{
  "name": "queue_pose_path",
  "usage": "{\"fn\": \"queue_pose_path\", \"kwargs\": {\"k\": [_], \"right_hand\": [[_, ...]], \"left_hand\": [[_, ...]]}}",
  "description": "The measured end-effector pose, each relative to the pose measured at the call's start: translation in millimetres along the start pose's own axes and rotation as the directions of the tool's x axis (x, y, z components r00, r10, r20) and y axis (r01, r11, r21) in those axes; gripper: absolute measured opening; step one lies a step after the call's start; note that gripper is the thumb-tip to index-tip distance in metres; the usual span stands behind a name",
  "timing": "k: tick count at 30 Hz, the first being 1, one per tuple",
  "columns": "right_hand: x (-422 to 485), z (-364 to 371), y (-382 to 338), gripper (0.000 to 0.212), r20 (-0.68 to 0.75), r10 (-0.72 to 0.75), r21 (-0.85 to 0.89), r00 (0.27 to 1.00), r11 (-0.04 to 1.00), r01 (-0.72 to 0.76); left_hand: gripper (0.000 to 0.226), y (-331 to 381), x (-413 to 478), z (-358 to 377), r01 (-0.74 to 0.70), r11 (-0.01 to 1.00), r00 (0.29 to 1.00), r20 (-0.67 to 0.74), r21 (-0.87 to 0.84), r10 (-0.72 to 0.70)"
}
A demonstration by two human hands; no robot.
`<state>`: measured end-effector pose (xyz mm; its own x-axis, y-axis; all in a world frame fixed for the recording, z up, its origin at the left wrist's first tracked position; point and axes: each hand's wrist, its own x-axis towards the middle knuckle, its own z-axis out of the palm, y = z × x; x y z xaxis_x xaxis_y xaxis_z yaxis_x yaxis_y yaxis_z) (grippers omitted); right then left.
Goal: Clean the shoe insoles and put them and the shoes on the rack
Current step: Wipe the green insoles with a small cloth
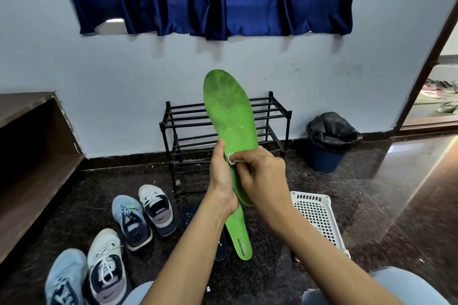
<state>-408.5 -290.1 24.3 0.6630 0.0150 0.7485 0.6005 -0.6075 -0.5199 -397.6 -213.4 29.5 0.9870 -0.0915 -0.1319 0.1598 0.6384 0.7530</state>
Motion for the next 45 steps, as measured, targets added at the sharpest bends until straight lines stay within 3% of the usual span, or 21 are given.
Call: {"fn": "queue_pose_path", "kwargs": {"k": [6, 13, 19, 25, 27, 34, 40, 45], "right_hand": [[-15.6, 0.6, -2.2, 0.027, 0.092, -0.002, 0.015, 0.996, 1.0, 0.001], [1.5, -2.3, -0.1, 0.022, -0.008, 0.003, 0.011, 1.0, 1.0, -0.003], [-14.3, 2.3, -4.3, 0.026, 0.091, -0.003, 0.023, 0.996, 1.0, 0.001], [1.3, 1.1, -3.9, 0.022, 0.008, 0.012, 0.026, 1.0, 1.0, -0.012], [-1.7, 1.2, -3.1, 0.023, 0.004, 0.012, 0.027, 1.0, 1.0, -0.012], [-26.4, 3.9, -6.8, 0.025, 0.127, 0.0, 0.046, 0.992, 0.999, -0.006], [-9.7, -0.6, -4.3, 0.022, 0.072, -0.017, 0.018, 0.997, 1.0, 0.015], [-18.6, -3.7, -3.2, 0.022, 0.149, -0.021, 0.027, 0.989, 0.999, 0.017]], "left_hand": [[0.081, 5.4, 2.4, -4.7, -0.01, 1.0, 1.0, -0.012, 0.02, 0.01], [0.062, -3.3, 0.3, 0.7, -0.004, 1.0, 1.0, 0.004, -0.002, 0.004], [0.082, 6.9, 3.9, -5.7, -0.017, 1.0, 1.0, -0.024, 0.019, 0.017], [0.067, 2.3, 0.3, -2.4, 0.002, 1.0, 1.0, -0.006, 0.001, -0.002], [0.071, 1.8, 0.1, -2.6, 0.005, 1.0, 1.0, 0.005, 0.023, -0.005], [0.082, 12.9, 5.5, -13.3, -0.059, 0.998, 0.998, -0.035, 0.012, 0.059], [0.087, 3.8, 1.3, -8.2, -0.005, 0.999, 1.0, 0.002, 0.041, 0.005], [0.084, 9.8, 4.5, -10.2, -0.004, 0.999, 1.0, -0.003, 0.047, 0.004]]}}
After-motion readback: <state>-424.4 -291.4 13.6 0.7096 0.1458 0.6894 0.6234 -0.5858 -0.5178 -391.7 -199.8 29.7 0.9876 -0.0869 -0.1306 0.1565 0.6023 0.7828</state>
